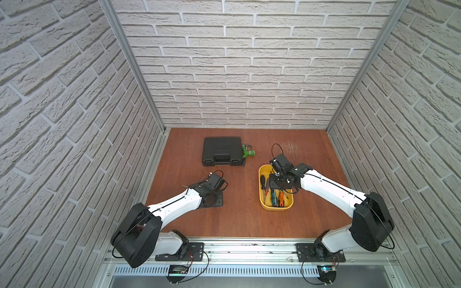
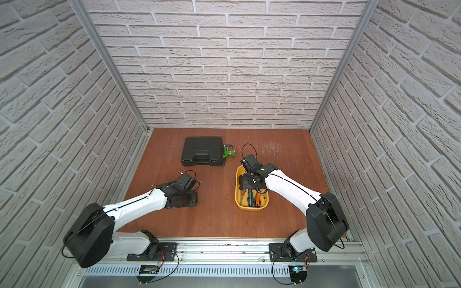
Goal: Put the screwdriver on the desktop into the storage box
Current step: Place the screwdriver in the storage box, then pick up the screwdriver from the center of the board.
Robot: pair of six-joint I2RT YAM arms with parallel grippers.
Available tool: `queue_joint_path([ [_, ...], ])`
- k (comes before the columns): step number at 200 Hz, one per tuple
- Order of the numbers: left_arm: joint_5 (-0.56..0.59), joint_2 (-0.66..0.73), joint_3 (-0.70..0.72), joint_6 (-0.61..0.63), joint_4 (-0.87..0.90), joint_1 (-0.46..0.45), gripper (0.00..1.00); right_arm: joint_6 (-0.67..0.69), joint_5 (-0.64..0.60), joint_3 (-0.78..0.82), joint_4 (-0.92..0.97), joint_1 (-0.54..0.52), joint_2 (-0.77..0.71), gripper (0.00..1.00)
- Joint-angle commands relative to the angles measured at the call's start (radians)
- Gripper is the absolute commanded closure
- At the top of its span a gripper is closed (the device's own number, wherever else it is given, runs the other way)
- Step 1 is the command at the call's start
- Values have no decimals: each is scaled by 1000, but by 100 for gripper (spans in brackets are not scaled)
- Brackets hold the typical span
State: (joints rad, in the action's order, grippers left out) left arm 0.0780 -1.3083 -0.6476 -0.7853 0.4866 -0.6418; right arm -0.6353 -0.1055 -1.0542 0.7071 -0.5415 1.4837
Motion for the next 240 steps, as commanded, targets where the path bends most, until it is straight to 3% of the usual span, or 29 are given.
queue_joint_path([
  [1, 2, 14, -15, 4, 3, -5, 45, 15, -21, -3, -10, -8, 19, 64],
  [50, 14, 23, -24, 7, 12, -4, 45, 23, -23, -12, 2, -7, -8, 57],
  [157, 23, -8, -29, 9, -13, 10, 55, 2, 3, -10, -15, -6, -183, 65],
  [240, 29, -43, -14, 9, -25, 3, 68, -17, 34, 12, -47, -7, -207, 67],
])
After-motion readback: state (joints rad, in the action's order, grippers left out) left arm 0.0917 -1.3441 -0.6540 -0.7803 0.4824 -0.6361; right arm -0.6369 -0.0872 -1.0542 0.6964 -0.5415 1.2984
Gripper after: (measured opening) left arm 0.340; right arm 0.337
